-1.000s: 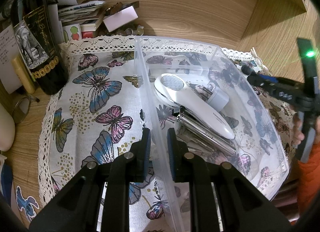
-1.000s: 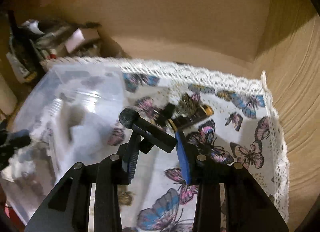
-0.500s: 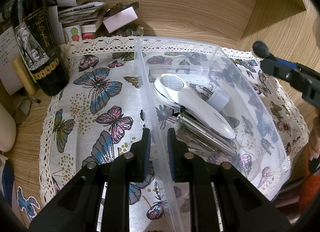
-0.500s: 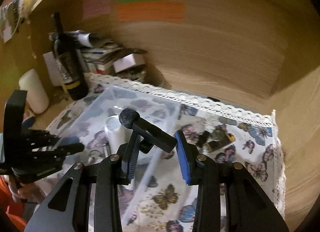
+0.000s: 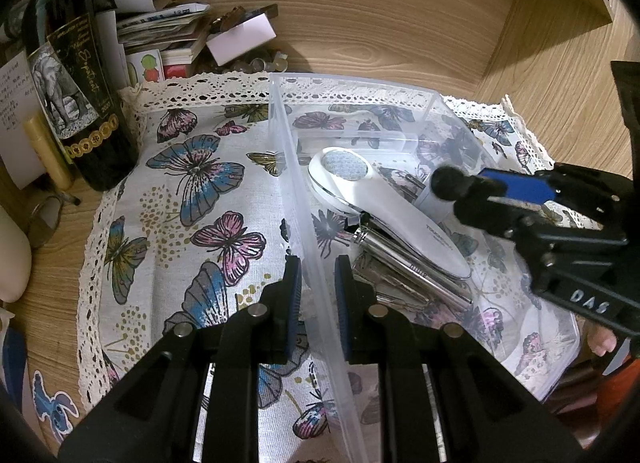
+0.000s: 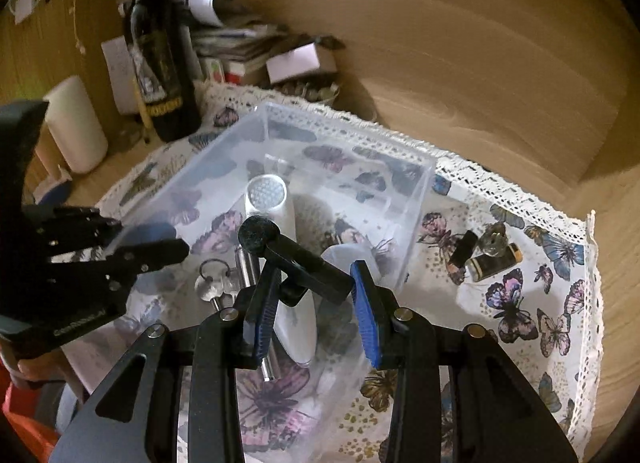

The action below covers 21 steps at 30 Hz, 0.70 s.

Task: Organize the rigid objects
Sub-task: 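Place the black marker into the box and open the right tool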

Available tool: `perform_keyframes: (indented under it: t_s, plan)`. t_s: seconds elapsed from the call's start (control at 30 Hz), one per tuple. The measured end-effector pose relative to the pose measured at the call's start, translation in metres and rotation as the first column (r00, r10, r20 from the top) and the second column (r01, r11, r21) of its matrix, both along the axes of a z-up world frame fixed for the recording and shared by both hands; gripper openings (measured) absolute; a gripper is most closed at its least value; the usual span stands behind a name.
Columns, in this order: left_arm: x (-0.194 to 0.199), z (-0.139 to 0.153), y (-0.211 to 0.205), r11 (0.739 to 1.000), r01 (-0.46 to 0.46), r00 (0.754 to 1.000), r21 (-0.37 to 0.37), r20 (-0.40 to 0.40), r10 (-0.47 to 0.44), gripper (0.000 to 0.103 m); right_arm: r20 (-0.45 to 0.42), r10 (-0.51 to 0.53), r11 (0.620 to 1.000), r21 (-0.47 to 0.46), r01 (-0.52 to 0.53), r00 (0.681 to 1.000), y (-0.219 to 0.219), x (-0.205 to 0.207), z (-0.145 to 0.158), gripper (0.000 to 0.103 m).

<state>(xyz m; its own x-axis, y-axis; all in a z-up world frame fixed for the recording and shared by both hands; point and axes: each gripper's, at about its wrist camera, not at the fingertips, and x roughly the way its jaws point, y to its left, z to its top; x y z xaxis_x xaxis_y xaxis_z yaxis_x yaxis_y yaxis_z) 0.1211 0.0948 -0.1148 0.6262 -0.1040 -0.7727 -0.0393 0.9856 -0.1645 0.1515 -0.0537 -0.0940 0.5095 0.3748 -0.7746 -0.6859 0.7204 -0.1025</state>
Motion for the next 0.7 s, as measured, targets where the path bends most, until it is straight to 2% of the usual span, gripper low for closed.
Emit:
perform_keyframes:
  t_s: [0.27, 0.37, 0.5, 0.7]
  plan:
    - [0.0, 0.0, 0.0, 1.0, 0.001, 1.0, 0.001, 0.0, -0.001, 0.015, -0.004, 0.005, 0.999, -0.046, -0.005, 1.0, 0.008, 0.0, -0.008, 0.033]
    - [0.0, 0.0, 0.0, 1.0, 0.001, 1.0, 0.0, 0.0, -0.001, 0.015, -0.009, 0.01, 1.0, -0.03, -0.01, 1.0, 0.007, -0.002, -0.005, 0.044]
    - [0.0, 0.0, 0.0, 1.0, 0.0, 1.0, 0.001, 0.0, 0.0, 0.015, 0.046, 0.013, 1.0, -0.007, -0.013, 0.999, 0.002, -0.01, 0.008, 0.056]
    - [0.0, 0.0, 0.0, 1.0, 0.001, 1.0, 0.004, 0.0, -0.001, 0.015, 0.087, -0.031, 0.997, 0.075, 0.024, 0.996, -0.019, -0.012, 0.035, 0.06]
